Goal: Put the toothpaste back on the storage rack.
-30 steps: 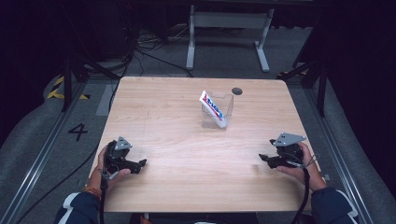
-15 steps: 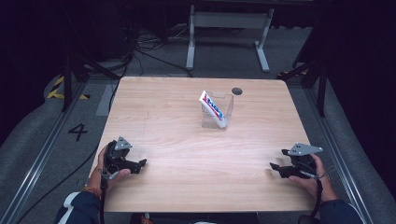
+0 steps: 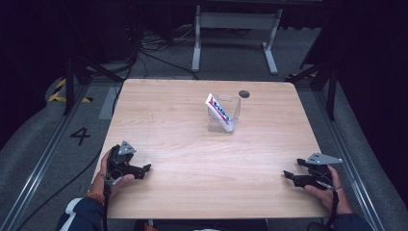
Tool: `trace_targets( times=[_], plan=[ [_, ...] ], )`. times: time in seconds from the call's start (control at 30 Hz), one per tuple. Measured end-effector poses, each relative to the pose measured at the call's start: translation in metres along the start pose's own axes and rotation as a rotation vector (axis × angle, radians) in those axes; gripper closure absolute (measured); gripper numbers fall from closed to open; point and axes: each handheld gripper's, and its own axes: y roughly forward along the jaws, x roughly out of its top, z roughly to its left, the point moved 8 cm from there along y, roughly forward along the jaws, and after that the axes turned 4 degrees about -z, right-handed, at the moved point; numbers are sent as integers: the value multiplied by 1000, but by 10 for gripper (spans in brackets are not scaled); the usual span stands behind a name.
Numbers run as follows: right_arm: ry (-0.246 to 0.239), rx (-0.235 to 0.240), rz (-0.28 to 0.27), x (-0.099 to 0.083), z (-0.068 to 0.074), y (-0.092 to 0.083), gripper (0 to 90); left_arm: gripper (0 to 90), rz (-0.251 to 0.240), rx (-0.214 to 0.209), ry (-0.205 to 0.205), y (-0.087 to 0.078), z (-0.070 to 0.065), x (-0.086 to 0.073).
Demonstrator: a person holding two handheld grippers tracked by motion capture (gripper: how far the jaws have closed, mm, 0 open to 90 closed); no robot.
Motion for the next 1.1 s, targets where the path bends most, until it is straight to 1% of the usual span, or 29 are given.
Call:
trace_targets(
  times=[0.1, 0.27, 0.33, 0.57, 0.77, 1.03, 1.1],
  plan=[
    [8, -7, 2, -1, -2, -1, 199, 4, 0, 0, 0, 0, 0, 0],
    [2, -6, 6, -1, -1, 0, 187, 5, 1, 1, 4, 0, 0, 0],
    [2, -6, 6, -1, -1, 0, 187, 4, 1, 0, -7, 0, -1, 0],
    [9, -15, 6, -1, -2, 0, 178, 4, 0, 0, -1, 0, 0, 0],
    [14, -27, 12, -1, -3, 0, 153, 1, 0, 0, -5, 1, 0, 0],
    [23, -39, 12, -1, -4, 0, 149, 1, 0, 1, -5, 1, 0, 0],
    [25, -41, 12, -1, -4, 0, 149, 2, 1, 6, -8, 1, 0, 0]
  ],
)
